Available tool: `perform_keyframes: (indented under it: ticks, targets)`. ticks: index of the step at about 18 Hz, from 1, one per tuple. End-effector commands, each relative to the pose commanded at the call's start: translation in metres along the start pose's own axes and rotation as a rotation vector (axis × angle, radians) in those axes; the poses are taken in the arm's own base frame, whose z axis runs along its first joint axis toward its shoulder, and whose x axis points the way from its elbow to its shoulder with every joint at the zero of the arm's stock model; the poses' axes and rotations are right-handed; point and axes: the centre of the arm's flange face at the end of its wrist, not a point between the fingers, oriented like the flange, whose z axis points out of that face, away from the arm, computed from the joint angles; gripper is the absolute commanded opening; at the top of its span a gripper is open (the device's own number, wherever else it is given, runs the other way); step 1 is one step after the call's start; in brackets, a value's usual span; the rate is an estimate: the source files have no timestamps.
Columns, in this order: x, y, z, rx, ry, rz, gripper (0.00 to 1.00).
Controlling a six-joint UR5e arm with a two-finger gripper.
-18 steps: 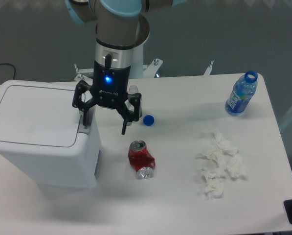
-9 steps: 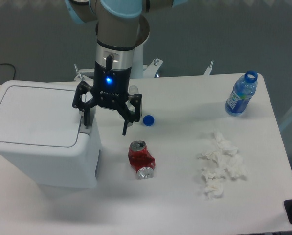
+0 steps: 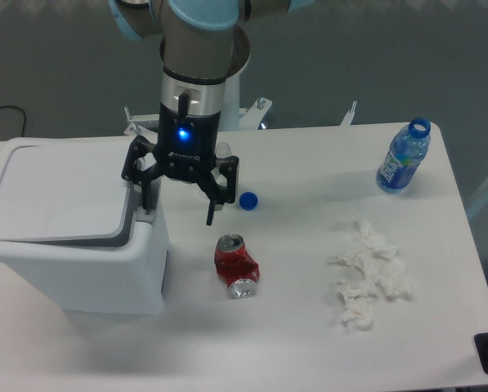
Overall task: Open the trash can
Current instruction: 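Push the lid edge so the lid flips up open, then raise the gripper and withdraw it from the opened trash can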
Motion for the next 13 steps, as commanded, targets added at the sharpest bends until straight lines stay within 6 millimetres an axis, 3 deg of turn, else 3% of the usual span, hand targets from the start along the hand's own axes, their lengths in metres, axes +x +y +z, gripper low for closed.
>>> perform_keyframes:
  ticks: [3, 7, 13]
  targets:
    - [-0.013, 0.0, -0.019, 0.025, -0.026, -0.018, 1.0]
    - [-0.037, 0.005, -0.027, 0.029, -0.058, -0.037, 1.0]
    - [-0.058, 0.015, -0.019, -0.057, -0.152, 0.122, 1.0]
